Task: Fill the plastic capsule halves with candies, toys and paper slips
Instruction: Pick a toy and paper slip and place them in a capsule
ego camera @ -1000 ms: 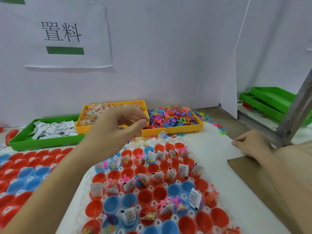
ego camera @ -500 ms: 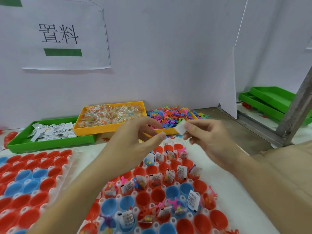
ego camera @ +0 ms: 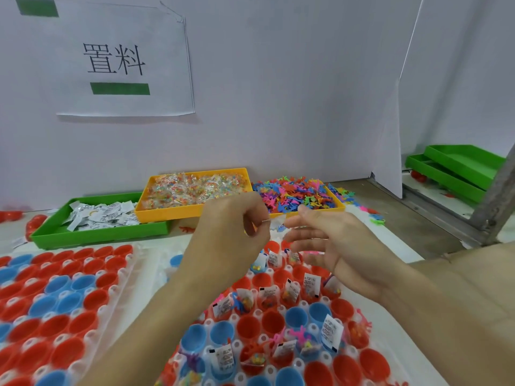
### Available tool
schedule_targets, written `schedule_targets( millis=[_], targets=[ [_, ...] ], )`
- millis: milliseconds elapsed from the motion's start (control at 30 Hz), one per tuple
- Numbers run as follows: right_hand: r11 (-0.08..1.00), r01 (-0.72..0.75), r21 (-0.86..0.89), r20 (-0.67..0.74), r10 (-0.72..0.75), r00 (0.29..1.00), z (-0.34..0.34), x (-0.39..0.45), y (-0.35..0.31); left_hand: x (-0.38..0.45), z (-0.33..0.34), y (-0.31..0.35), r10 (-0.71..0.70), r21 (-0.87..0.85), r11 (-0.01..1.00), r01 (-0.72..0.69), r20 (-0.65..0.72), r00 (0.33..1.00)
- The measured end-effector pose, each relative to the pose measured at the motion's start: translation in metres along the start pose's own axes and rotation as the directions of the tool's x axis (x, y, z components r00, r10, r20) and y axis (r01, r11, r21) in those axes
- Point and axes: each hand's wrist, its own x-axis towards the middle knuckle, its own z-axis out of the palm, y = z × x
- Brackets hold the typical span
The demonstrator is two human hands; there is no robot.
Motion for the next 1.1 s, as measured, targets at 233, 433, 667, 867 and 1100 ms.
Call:
schedule_targets(
  millis=[233,433,667,867,1100],
  targets=[
    [0.988,-0.098,0.119,0.066,0.090,0.994,0.003,-0.006,-0.011,-0.006,-0.001,0.012,0.329,0.396,0.862,-0.316,0.039,0.944],
    [0.967,-0.095,0.236,0.073,0.080,0.994,-0.008,-0.005,-0.012,-0.006,0.002,0.010,0.348,0.309,0.878,-0.365,0.110,0.931],
    [0.996,0.082,0.023,0.031,-0.083,0.996,-0.017,-0.009,-0.005,-0.005,0.005,0.006,-0.160,-0.348,0.895,0.278,0.331,0.930],
    [0.984,0.166,-0.062,0.039,-0.164,0.986,-0.018,-0.011,0.000,-0.002,0.009,0.004,-0.251,-0.511,0.764,0.395,0.328,0.911],
    [0.957,0.194,-0.217,0.064,-0.184,0.981,-0.019,-0.012,0.002,-0.003,0.008,0.002,-0.205,-0.483,0.788,0.381,0.378,0.903]
  ],
)
